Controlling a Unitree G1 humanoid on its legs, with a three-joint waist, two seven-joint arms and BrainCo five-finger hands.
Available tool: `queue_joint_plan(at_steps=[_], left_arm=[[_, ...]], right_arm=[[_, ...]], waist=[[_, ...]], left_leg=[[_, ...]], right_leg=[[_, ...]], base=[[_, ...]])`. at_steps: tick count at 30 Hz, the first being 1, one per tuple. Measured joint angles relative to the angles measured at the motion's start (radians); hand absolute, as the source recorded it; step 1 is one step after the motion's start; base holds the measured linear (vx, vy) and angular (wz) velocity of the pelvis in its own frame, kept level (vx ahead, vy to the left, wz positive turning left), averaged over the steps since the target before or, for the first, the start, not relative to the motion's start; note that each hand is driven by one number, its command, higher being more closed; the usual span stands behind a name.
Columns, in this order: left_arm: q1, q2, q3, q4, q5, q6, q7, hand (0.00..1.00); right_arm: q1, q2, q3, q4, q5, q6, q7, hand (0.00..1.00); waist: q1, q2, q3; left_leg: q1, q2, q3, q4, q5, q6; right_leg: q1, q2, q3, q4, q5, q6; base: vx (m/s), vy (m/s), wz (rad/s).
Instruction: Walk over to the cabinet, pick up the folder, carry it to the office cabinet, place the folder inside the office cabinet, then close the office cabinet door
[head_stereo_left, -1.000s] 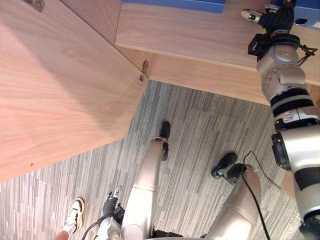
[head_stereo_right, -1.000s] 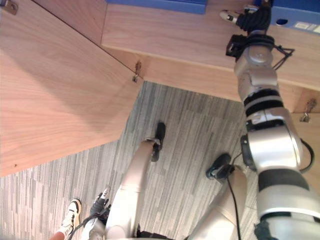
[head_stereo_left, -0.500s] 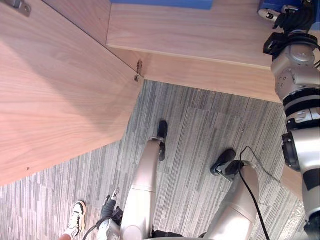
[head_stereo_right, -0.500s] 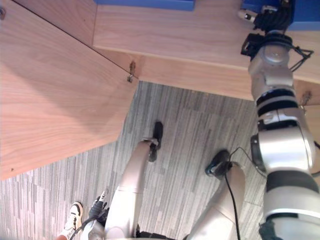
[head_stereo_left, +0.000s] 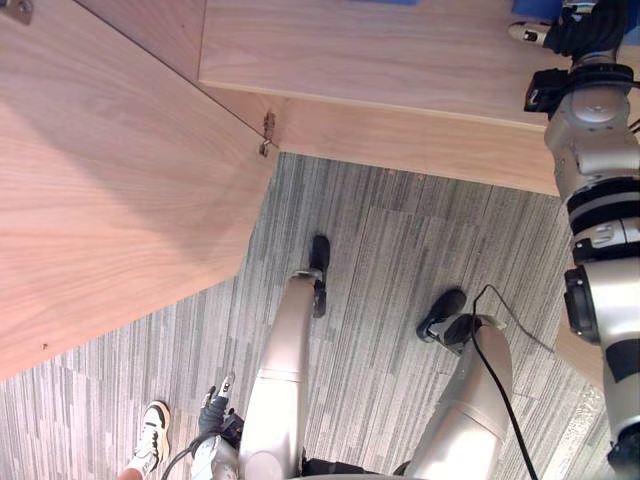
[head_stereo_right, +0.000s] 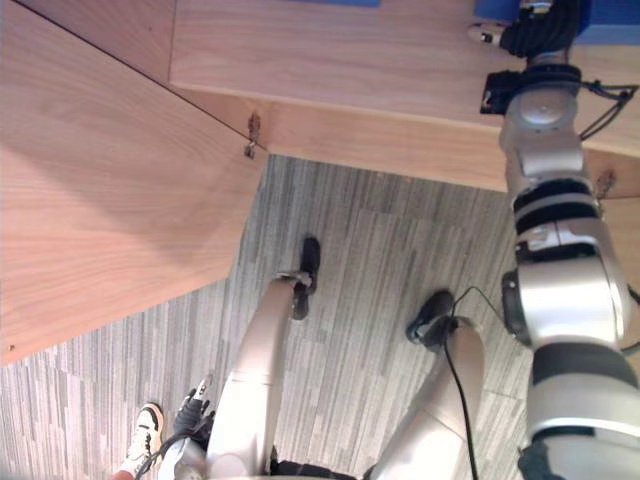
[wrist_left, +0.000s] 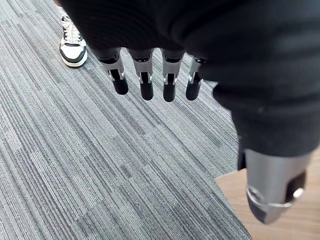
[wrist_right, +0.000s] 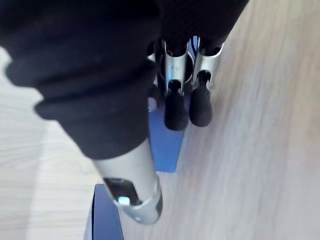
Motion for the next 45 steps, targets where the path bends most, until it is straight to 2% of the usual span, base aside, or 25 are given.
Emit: queue_joint_plan(at_steps=[3, 4, 10, 15, 20, 24, 34, 40, 45], left_arm=[[0.000, 0.002, 0.000, 0.000, 0.000, 0.000, -0.004, 0.00], [0.000, 0.003, -0.001, 0.000, 0.000, -0.001, -0.008, 0.00], [-0.001, 0.008, 0.000, 0.005, 0.001, -0.001, -0.015, 0.00], [-0.005, 0.014, 0.003, 0.022, 0.001, -0.002, -0.015, 0.00], [-0.005, 0.015, 0.020, 0.036, 0.002, -0.001, -0.016, 0.00], [-0.005, 0.021, 0.031, 0.045, 0.003, -0.001, -0.016, 0.00], [-0.006, 0.023, 0.044, 0.044, 0.005, -0.001, -0.024, 0.00], [-0.006, 0.023, 0.044, 0.044, 0.009, 0.001, -0.031, 0.00], [-0.006, 0.023, 0.044, 0.040, 0.009, 0.003, -0.035, 0.00]], right_arm=[[0.023, 0.011, 0.004, -0.013, -0.030, 0.005, 0.033, 0.00], [0.036, 0.023, 0.006, -0.030, -0.063, 0.019, 0.046, 0.00], [0.080, 0.046, 0.067, -0.136, -0.179, 0.032, 0.051, 0.00], [0.092, 0.060, 0.091, -0.199, -0.207, 0.035, 0.057, 0.00], [0.096, 0.085, 0.092, -0.204, -0.215, 0.042, 0.067, 0.00], [0.096, 0.121, 0.091, -0.203, -0.211, 0.046, 0.073, 0.00], [0.072, 0.198, 0.081, -0.190, -0.113, 0.043, 0.079, 0.00], [0.046, 0.209, 0.080, -0.167, 0.047, 0.038, 0.142, 0.00], [0.014, 0.217, 0.070, -0.116, 0.145, 0.031, 0.142, 0.00]], waist=[[-0.003, -0.003, 0.002], [-0.004, -0.005, 0.003], [-0.017, -0.012, 0.005], [-0.030, -0.018, 0.009], [-0.038, -0.027, 0.013], [-0.039, -0.045, 0.011], [-0.034, -0.052, 0.010], [-0.031, -0.052, 0.010], [-0.028, -0.052, 0.010]], left_leg=[[0.014, 0.008, 0.002, -0.004, -0.001, 0.001], [0.026, 0.014, 0.003, -0.012, -0.001, 0.000], [0.060, 0.030, 0.006, -0.069, 0.016, -0.009], [0.066, 0.050, 0.006, -0.086, 0.022, -0.006], [0.070, 0.059, -0.010, -0.089, 0.021, -0.009], [0.070, 0.059, -0.010, -0.090, 0.019, -0.012], [0.067, 0.049, -0.020, -0.104, 0.023, -0.017], [0.066, 0.039, -0.026, -0.107, 0.027, -0.018], [0.066, 0.027, -0.026, -0.105, 0.026, -0.021]], right_leg=[[0.017, 0.007, -0.004, -0.011, 0.004, -0.002], [0.027, 0.010, -0.005, -0.021, 0.008, -0.002], [0.050, 0.039, -0.014, -0.073, 0.025, 0.000], [0.058, 0.062, -0.023, -0.101, 0.039, -0.019], [0.079, 0.073, -0.042, -0.115, 0.039, -0.018], [0.079, 0.074, -0.045, -0.120, 0.036, -0.015], [0.083, 0.064, -0.060, -0.123, 0.036, -0.015], [0.085, 0.055, -0.066, -0.113, 0.031, -0.020], [0.084, 0.041, -0.066, -0.101, 0.024, -0.016]], base=[[0.07, -0.003, -0.08], [0.08, -0.005, -0.10], [0.08, -0.017, -0.09], [0.08, -0.015, -0.09], [0.07, 0.004, -0.01], [0.01, 0.004, -0.01], [0.02, 0.007, 0.04], [0.03, 0.003, 0.06], [0.02, 0.008, 0.07]])
